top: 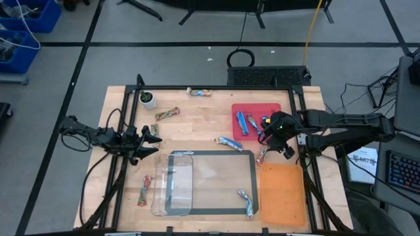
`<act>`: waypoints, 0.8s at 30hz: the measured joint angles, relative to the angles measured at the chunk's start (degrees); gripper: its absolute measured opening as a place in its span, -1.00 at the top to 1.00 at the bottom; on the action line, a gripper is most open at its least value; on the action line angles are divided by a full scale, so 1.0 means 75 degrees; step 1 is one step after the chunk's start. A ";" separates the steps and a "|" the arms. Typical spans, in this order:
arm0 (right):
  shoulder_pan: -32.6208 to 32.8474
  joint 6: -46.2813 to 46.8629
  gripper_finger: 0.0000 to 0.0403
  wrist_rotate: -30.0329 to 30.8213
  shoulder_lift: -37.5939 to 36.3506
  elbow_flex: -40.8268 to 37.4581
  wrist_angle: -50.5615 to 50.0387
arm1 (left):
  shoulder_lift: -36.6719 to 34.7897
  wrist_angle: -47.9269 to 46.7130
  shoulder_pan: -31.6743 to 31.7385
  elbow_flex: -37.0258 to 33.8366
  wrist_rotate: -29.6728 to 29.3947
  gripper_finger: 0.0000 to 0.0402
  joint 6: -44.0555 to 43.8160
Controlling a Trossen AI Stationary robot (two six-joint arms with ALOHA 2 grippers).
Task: Pick and place Granola Bars by type
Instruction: Put the right red granola bar into the orange bin
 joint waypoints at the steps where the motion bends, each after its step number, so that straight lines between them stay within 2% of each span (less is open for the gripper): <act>1: 0.0054 -0.0166 0.02 0.0119 0.0008 0.0000 -0.0121 | 0.0000 -0.0004 -0.0001 0.0000 0.0000 -0.27 0.0000; 7: 0.0142 -0.0860 0.06 0.1163 0.0022 0.0000 -0.0390 | 0.0000 0.0003 -0.0001 0.0000 0.0000 -0.27 0.0000; 16: 0.0135 -0.1211 -0.04 0.1224 0.0255 -0.0622 -0.0298 | -0.0001 0.0002 -0.0001 0.0000 -0.0001 -0.27 0.0000; 20: 0.0135 -0.1240 -0.05 0.1562 0.0359 -0.1048 0.0018 | -0.0001 0.0004 -0.0001 0.0000 -0.0001 -0.27 0.0000; 24: 0.0135 -0.1367 -0.05 0.1539 0.0490 -0.1377 0.0336 | 0.0000 -0.0001 -0.0001 0.0000 0.0000 -0.27 0.0000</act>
